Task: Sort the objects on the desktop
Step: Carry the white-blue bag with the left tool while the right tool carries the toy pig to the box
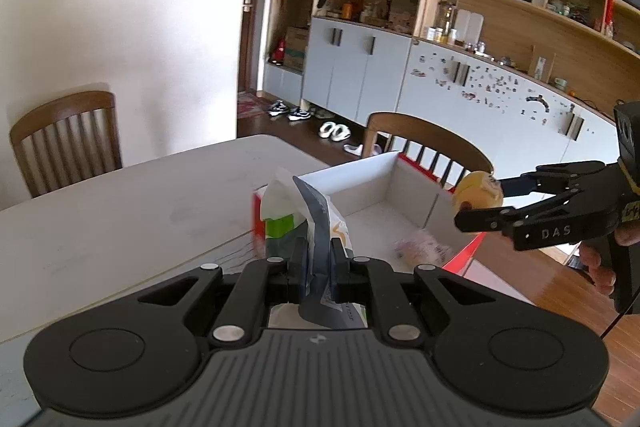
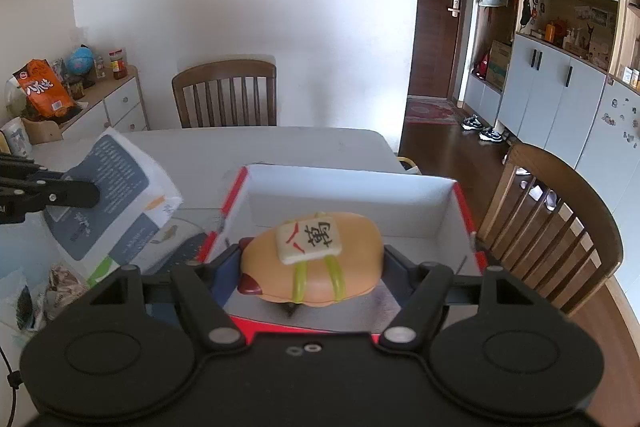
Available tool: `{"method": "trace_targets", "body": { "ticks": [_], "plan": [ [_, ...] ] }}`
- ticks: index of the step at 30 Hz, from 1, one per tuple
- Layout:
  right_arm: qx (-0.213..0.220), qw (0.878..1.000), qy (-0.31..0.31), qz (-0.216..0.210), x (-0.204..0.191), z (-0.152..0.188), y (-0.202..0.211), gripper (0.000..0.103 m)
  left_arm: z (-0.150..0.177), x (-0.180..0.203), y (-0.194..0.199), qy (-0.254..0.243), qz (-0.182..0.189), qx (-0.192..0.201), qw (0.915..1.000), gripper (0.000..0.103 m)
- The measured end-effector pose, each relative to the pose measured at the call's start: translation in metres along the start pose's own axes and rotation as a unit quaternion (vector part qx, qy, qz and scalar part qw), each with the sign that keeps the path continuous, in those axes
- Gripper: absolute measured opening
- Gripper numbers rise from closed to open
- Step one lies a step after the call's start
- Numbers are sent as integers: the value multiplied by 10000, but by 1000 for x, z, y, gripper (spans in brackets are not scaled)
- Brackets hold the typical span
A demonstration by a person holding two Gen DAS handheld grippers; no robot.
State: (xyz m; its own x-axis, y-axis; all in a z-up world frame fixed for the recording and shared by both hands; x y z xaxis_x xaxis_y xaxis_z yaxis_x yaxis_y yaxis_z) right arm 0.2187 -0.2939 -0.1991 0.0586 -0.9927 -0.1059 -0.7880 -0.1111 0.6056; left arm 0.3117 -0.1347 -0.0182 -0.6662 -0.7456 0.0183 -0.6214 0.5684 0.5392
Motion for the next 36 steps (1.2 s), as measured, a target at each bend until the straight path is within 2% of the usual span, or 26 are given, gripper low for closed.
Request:
{"method": "trace_targets", "body": {
  "ticks": [11,19,31,36],
  "plan": [
    [-87,9999,107,-52,41,1,-6,72,-26,46,-56,-135,133,-110,9998,9],
    [-264,9979,568,-144,50,1,-28,72,-28,65,-97,-150,212,-325,9991,9],
    [-603,9967,511,-161,74,-11,-80,72,-11,67,-164,275,283,-905,9951,9],
    [-748,9954,568,-175,73,-13,-103,72,2,65,-184,362,263,-1174,9921,9]
  ]
}}
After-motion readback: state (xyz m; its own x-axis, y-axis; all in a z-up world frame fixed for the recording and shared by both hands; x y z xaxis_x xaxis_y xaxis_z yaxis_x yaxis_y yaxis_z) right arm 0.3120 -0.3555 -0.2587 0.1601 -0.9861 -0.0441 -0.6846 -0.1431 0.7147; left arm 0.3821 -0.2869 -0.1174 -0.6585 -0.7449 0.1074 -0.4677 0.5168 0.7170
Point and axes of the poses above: each gripper's, at about its wrist camera, not at the fingertips, and y roughly against the way its jaws point, x to its right, z to its underside, the point moved 10 cm from there along -y, roughly the way its jaws point, and after that the axes turned 7 degrees about -y, right-handed, at the moved point
